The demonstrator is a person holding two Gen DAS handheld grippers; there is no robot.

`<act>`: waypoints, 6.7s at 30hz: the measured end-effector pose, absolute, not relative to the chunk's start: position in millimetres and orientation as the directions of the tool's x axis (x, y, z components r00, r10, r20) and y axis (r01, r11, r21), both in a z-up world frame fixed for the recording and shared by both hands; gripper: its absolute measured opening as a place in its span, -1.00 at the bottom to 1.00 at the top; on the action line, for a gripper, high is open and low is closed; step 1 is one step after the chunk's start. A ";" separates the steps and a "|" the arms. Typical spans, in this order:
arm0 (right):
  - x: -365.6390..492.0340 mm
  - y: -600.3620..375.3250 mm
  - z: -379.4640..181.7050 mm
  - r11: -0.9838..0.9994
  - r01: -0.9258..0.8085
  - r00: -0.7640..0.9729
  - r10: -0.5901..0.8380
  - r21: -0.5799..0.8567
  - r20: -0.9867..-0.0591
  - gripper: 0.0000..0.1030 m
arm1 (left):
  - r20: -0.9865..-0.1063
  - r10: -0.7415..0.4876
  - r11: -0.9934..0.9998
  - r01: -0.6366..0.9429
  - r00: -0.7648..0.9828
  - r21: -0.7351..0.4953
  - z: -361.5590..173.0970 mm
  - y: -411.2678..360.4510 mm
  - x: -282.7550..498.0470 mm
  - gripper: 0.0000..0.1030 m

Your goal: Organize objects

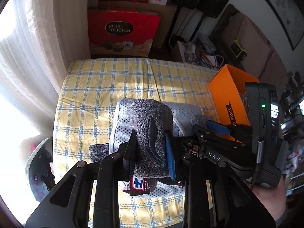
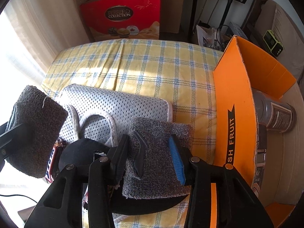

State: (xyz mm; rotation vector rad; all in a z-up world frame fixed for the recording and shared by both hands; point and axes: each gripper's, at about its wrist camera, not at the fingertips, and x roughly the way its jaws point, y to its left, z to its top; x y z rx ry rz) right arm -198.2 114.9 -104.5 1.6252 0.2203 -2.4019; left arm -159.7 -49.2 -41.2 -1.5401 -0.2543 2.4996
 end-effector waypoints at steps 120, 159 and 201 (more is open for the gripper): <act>-148.1 363.6 -33.0 -0.991 0.091 -0.445 -0.127 0.096 -0.887 0.05 | -0.804 0.418 -0.902 -0.300 -0.422 -0.311 0.9 181.0 -128.8 0.57; -146.1 175.2 5.1 -0.944 0.324 -0.519 -0.231 0.061 -0.823 0.99 | -0.808 0.175 -0.984 -0.073 -0.562 -0.162 -2.1 -51.3 -129.9 1.00; -144.3 92.7 -101.3 -0.912 0.365 -0.290 -0.303 0.188 -0.908 -0.36 | -0.917 0.135 -0.991 -0.071 -0.375 -0.116 -100.2 -48.7 -129.5 -0.48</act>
